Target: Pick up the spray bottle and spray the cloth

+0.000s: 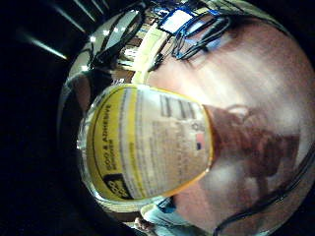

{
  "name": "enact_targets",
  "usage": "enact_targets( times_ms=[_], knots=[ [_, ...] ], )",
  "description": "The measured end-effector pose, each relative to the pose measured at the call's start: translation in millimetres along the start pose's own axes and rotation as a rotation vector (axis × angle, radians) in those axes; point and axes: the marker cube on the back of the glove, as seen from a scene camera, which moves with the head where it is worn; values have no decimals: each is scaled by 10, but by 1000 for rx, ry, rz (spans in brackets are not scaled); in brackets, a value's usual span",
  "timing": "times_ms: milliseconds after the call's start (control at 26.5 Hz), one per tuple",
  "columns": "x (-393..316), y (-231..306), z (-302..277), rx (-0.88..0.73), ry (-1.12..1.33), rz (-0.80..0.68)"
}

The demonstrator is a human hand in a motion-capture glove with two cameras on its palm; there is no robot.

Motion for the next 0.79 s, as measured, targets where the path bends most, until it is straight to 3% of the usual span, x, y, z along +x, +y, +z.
enact_targets(
  times_ms=[415, 792],
  knots=[
    [6, 89, -114, 52, -96, -121],
    [-450, 392, -460, -52, -112, -180]
  ],
)
